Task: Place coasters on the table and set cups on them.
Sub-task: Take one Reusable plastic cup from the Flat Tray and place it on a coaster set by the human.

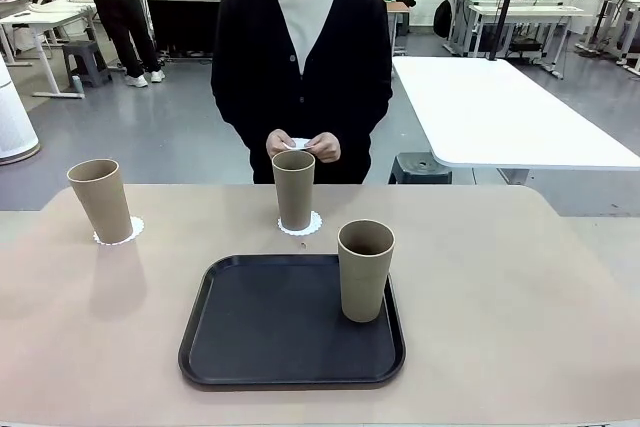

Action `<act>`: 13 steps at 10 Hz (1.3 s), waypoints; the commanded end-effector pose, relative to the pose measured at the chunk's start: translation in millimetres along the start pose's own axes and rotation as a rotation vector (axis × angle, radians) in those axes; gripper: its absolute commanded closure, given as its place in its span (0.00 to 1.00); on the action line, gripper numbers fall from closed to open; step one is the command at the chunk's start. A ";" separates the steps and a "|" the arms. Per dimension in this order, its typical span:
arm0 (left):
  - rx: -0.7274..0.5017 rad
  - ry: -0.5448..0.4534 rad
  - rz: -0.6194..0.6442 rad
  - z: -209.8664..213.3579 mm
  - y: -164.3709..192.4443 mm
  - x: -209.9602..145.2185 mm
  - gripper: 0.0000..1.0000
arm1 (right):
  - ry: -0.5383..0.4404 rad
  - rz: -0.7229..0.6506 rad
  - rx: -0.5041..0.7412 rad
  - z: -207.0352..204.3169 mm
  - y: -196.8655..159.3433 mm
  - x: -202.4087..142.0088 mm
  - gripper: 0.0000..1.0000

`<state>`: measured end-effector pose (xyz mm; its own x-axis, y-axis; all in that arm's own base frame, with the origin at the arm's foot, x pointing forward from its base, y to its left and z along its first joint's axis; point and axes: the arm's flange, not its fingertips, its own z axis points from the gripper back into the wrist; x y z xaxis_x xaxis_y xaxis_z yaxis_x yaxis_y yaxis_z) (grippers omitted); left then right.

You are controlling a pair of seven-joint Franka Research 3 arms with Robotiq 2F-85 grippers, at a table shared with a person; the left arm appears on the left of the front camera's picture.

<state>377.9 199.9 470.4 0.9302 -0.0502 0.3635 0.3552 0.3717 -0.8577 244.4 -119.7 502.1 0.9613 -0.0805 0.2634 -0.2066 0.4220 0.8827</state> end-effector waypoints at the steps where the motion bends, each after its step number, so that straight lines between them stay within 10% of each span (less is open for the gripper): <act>1: -0.051 -0.032 -0.006 21.3 10.2 -0.2 0.00 | -0.001 0.006 0.015 -0.7 -0.1 0.9 0.00; 13: -0.122 0.030 0.082 29.6 49.1 -9.3 0.00 | -0.001 0.006 0.015 -0.7 -0.1 0.9 0.00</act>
<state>386.3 246.8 434.4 0.9592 -0.0584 0.2765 0.2820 0.2632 -0.9226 244.4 -119.6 502.1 0.9613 -0.0804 0.2634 -0.2066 0.4221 0.8827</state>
